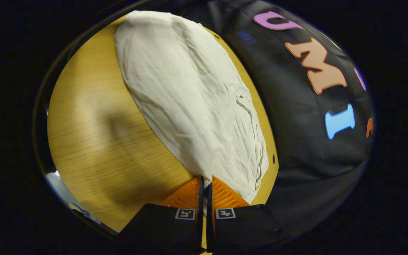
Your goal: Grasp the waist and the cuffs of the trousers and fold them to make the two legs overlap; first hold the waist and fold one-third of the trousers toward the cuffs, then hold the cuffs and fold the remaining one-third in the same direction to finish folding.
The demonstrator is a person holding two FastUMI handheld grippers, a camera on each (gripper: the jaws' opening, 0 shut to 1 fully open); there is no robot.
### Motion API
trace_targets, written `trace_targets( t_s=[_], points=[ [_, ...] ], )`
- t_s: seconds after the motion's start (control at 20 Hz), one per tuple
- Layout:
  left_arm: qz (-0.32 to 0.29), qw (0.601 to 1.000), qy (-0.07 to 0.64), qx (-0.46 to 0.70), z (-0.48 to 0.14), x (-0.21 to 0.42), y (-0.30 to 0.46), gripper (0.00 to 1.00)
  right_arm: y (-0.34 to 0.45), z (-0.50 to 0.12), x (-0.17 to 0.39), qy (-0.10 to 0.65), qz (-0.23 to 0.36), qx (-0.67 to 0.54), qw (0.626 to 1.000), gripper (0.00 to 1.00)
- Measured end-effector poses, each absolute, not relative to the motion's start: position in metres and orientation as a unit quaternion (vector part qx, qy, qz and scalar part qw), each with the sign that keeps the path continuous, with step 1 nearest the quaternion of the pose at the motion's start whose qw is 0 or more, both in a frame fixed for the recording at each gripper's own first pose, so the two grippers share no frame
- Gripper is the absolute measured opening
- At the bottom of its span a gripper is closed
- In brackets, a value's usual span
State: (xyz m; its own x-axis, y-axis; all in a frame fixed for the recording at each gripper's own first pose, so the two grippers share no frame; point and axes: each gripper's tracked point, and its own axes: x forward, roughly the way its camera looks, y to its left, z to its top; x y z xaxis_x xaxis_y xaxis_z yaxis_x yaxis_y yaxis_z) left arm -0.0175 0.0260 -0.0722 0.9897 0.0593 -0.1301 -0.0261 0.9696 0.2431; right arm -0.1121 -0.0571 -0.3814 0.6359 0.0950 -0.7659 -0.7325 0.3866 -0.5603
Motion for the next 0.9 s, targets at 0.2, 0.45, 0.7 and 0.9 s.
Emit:
trace_targets(
  t_s=[0.2,0.45,0.7,0.9],
  points=[
    [0.011,0.982,0.089,0.167,-0.094,-0.033,0.042,0.96,-0.055,-0.38,-0.111,0.299,0.28,-0.523,0.747,0.06],
    [-0.034,0.955,0.137,0.263,-0.145,-0.066,0.056,0.96,-0.053,-0.381,-0.111,0.29,0.28,-0.536,0.741,0.06],
    [-0.092,0.916,0.228,0.317,-0.225,-0.124,0.073,0.96,-0.054,-0.381,-0.11,0.279,0.285,-0.553,0.732,0.06],
    [-0.112,0.892,0.296,0.323,-0.265,-0.162,0.089,0.97,-0.053,-0.381,-0.11,0.272,0.283,-0.564,0.727,0.06]
  ],
)
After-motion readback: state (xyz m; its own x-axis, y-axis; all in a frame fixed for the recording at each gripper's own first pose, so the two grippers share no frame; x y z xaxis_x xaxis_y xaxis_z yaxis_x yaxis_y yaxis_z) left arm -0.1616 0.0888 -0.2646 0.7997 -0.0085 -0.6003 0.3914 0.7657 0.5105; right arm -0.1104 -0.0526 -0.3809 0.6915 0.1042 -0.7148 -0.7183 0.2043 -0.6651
